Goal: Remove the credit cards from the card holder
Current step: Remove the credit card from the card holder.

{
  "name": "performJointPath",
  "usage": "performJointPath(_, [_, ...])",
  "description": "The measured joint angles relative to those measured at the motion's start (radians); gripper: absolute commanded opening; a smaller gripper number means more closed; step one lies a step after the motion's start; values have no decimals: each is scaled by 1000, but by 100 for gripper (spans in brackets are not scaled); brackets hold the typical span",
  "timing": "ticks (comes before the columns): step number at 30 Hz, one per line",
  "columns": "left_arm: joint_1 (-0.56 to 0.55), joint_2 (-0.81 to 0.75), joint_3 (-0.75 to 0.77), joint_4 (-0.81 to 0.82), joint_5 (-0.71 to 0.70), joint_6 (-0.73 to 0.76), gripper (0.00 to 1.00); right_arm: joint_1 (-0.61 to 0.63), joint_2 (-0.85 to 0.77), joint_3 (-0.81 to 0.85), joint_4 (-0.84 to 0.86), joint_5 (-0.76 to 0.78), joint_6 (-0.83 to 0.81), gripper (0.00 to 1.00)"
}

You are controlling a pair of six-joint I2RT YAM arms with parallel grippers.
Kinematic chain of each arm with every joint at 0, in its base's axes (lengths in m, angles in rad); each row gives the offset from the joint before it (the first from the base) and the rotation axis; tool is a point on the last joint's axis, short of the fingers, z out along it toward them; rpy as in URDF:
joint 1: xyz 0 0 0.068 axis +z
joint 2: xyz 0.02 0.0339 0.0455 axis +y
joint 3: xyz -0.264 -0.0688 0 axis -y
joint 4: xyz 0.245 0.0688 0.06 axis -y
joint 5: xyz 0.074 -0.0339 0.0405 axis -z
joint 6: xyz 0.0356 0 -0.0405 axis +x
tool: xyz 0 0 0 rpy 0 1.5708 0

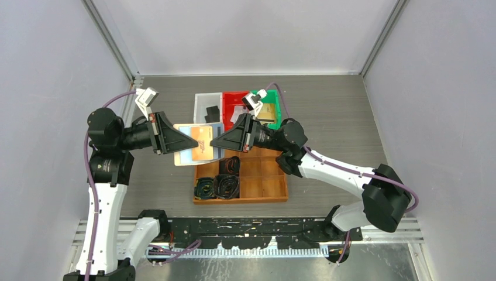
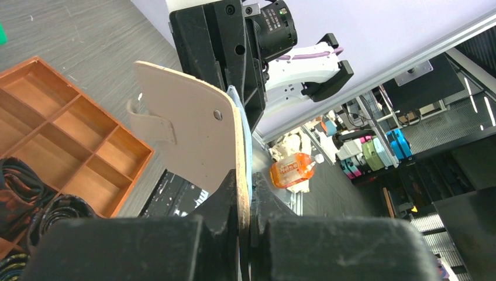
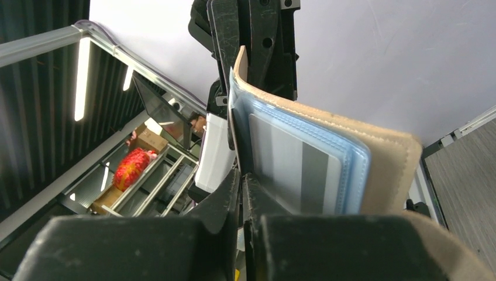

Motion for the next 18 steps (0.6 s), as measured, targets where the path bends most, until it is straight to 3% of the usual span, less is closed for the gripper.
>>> performJointPath(2, [0, 0, 0, -1, 0, 3, 0, 1, -2, -4, 3, 0, -2, 1])
performJointPath(15, [0, 0, 3, -11, 0, 7, 0, -2, -80, -99, 12, 40, -26, 1])
performJointPath(18, [0, 0, 6, -12, 0, 7, 0, -2, -80, -99, 13, 43, -26, 11])
